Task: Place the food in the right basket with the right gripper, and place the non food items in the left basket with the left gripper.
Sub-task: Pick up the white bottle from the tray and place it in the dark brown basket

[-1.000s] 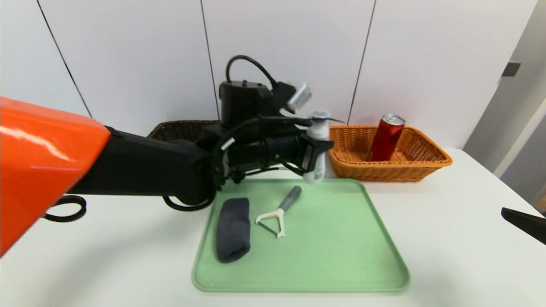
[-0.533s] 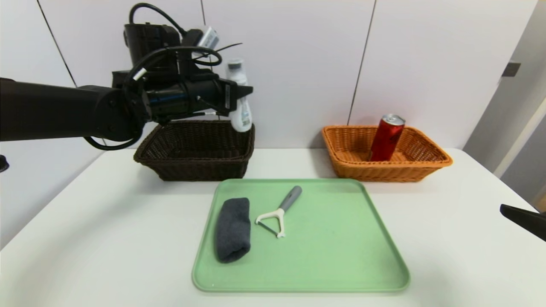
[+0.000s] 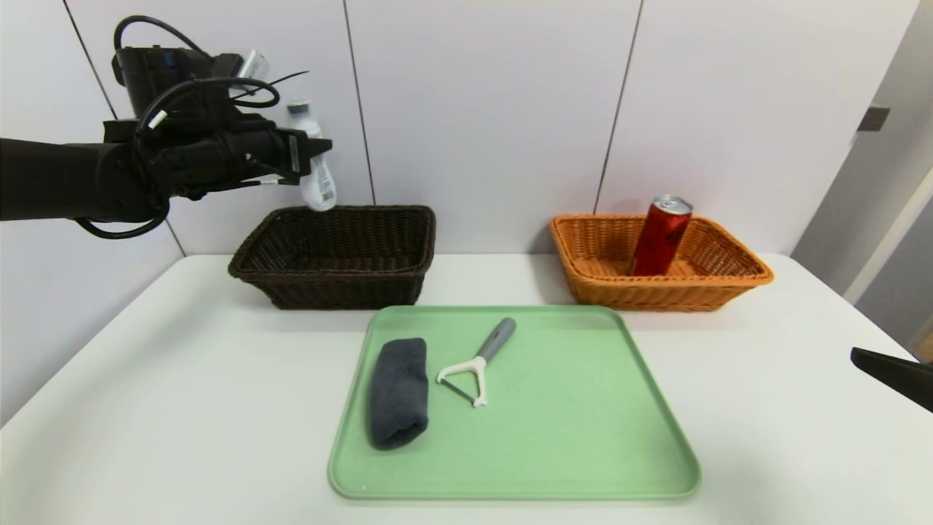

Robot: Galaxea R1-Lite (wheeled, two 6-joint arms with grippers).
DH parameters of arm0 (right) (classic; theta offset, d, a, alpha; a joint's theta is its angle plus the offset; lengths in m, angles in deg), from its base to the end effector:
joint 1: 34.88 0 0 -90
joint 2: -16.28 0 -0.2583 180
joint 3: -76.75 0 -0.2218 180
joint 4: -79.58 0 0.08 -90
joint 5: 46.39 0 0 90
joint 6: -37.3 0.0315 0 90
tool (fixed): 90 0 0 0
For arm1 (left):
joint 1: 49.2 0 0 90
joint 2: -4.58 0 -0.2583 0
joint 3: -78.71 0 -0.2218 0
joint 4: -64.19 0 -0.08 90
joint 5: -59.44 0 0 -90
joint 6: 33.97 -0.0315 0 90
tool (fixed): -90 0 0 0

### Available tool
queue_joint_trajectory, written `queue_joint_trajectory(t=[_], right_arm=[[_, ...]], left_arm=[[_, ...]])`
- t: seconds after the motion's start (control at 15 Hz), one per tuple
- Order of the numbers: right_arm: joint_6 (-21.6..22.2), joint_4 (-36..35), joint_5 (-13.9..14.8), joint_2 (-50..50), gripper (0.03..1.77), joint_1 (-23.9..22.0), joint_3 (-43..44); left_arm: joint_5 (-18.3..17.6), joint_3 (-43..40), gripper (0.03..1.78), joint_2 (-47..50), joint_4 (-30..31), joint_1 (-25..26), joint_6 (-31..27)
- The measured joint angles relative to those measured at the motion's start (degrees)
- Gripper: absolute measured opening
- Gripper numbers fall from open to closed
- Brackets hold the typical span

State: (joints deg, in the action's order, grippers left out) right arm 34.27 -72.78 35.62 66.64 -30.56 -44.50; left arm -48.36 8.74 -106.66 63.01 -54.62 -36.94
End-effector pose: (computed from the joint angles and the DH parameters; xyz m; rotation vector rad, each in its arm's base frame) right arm 0.1588 0.0164 0.1946 -0.0414 0.3307 0.2217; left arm 0.4224 -0.0498 0.2315 0.0466 0.0312 -0.4062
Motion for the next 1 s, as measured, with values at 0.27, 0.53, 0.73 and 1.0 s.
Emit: queue_joint_trajectory(t=[0.27,0.53,0.73,1.0], right_arm=[[0.0,0.0,0.0,0.4,1.69,0.0,0.1],[0.0,0.0,0.2,1.0,1.69,0.0,0.4],[-0.1,0.0,0.4,1.2,1.69,0.0,0.4],[-0.1,0.0,0.4,1.4,1.69,0.0,0.4]], left_arm=[[0.0,-0.4,0.64,-1.5,-1.9,3.6,0.0],[0.1,-2.7,0.64,-2.5,-1.5,5.1,0.1],[0.0,-3.0,0.64,-4.6,-1.4,6.3,0.2],[0.0,-4.2,0.64,-7.4,-0.1,6.5,0.2]])
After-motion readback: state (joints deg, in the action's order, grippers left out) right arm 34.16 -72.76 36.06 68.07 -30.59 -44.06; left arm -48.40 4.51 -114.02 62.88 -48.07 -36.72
